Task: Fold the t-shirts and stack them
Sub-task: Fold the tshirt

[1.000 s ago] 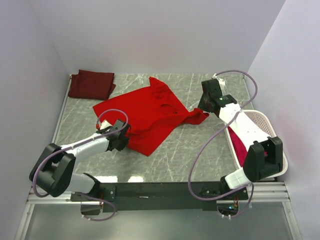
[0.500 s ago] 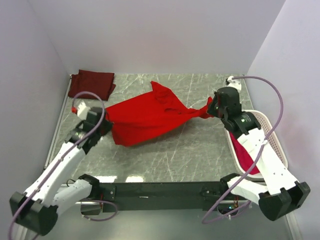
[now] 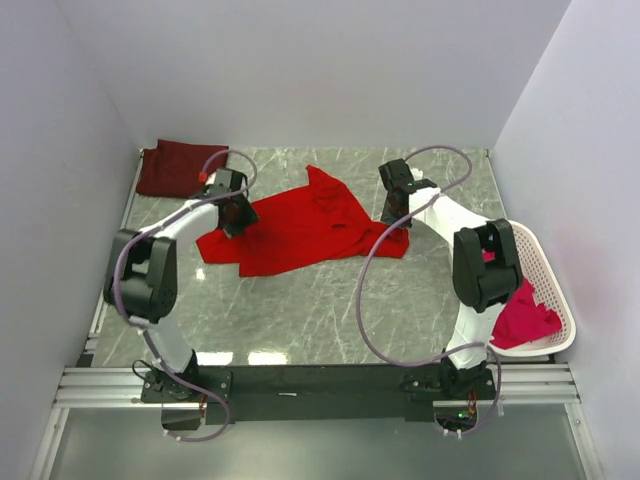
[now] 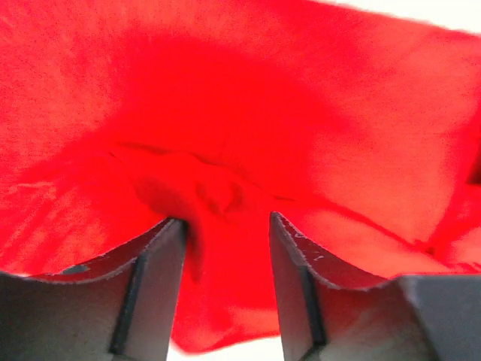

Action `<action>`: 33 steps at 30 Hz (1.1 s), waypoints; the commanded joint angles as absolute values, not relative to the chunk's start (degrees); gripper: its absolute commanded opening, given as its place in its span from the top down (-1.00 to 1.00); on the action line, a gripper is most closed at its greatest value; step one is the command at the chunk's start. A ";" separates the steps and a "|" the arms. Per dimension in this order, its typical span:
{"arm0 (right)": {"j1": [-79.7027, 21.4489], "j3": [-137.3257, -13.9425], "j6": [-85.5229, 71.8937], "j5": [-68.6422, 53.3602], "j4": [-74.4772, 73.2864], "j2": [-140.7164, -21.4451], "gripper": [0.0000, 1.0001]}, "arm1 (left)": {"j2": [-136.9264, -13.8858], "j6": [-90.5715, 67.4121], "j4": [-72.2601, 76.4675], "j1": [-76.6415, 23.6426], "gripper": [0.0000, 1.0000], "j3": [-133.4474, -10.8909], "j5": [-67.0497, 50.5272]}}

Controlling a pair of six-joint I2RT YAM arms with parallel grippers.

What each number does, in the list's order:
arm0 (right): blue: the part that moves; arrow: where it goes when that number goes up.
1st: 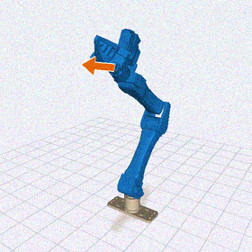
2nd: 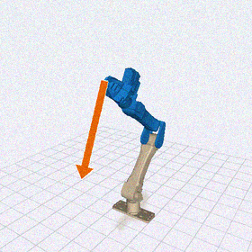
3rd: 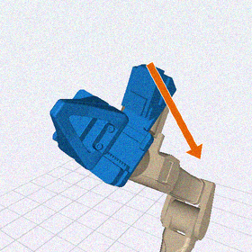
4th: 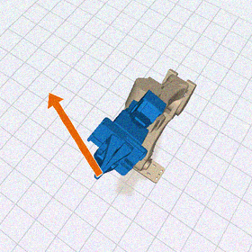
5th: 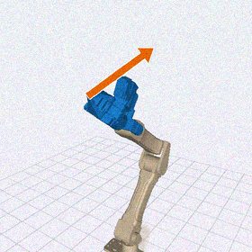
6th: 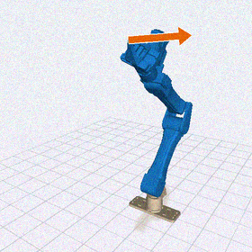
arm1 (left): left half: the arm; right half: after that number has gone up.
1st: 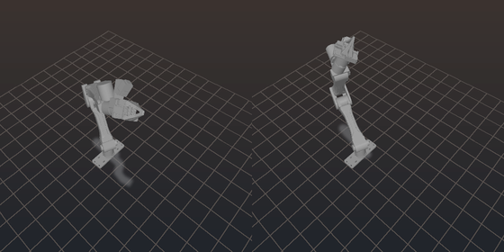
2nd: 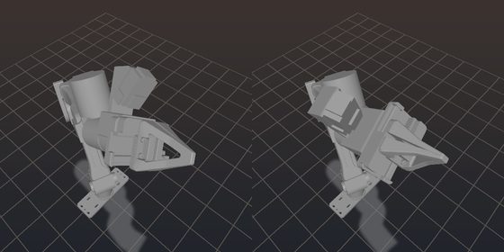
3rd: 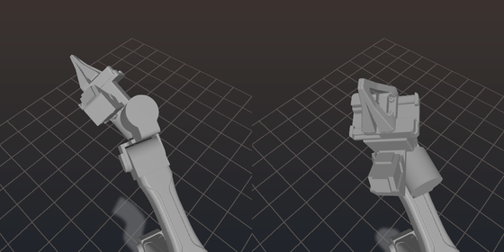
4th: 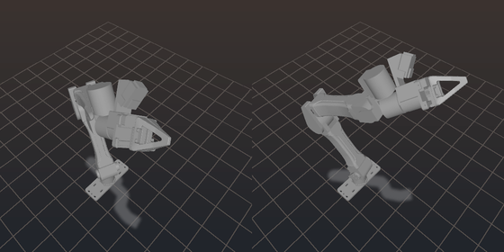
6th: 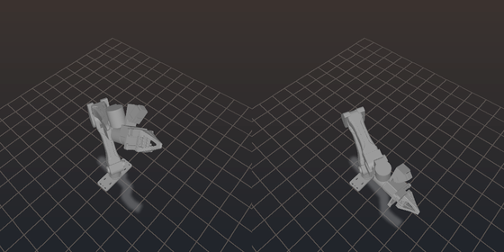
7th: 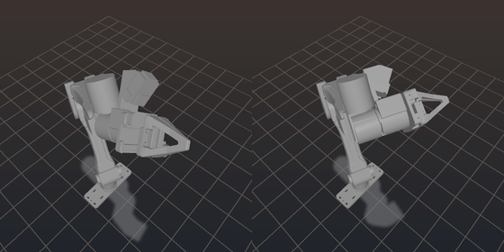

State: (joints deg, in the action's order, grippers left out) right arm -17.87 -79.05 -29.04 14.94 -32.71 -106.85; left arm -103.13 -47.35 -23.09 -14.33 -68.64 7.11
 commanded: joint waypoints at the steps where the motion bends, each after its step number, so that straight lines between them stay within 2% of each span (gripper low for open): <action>1: -17.58 -79.02 -30.15 16.08 -30.41 -101.52 1.00 | -93.37 -46.57 -24.42 -13.71 -0.09 -70.06 9.39; 6: -17.49 -75.42 -31.02 16.87 -29.09 -98.00 1.00 | -81.23 -51.85 -26.81 -13.71 -0.09 -55.49 13.53; 9: -17.49 -73.92 -31.20 16.44 -28.04 -96.51 1.00 | -74.46 -53.79 -25.14 -13.71 -0.21 -45.46 12.58; 14: -17.58 -74.00 -31.38 15.38 -28.12 -95.63 1.00 | -72.77 -54.58 -18.47 -14.41 -0.01 -35.00 6.78; 26: -17.49 -71.81 -31.73 14.15 -27.42 -92.82 1.00 | -80.06 -55.19 -11.87 -15.21 -0.03 -35.33 5.10; 29: -17.58 -71.54 -31.64 14.24 -27.51 -92.11 1.00 | -81.38 -55.46 -11.87 -15.21 0.09 -34.72 5.36; 33: -17.58 -71.63 -31.47 14.15 -27.77 -91.50 1.00 | -80.95 -55.99 -11.34 -15.29 0.51 -33.31 5.71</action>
State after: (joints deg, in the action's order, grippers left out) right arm -17.74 -71.57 -31.09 13.87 -29.02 -94.91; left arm -79.90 -55.44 -10.50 -15.07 -35.07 5.87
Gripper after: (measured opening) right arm 0.023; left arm 0.286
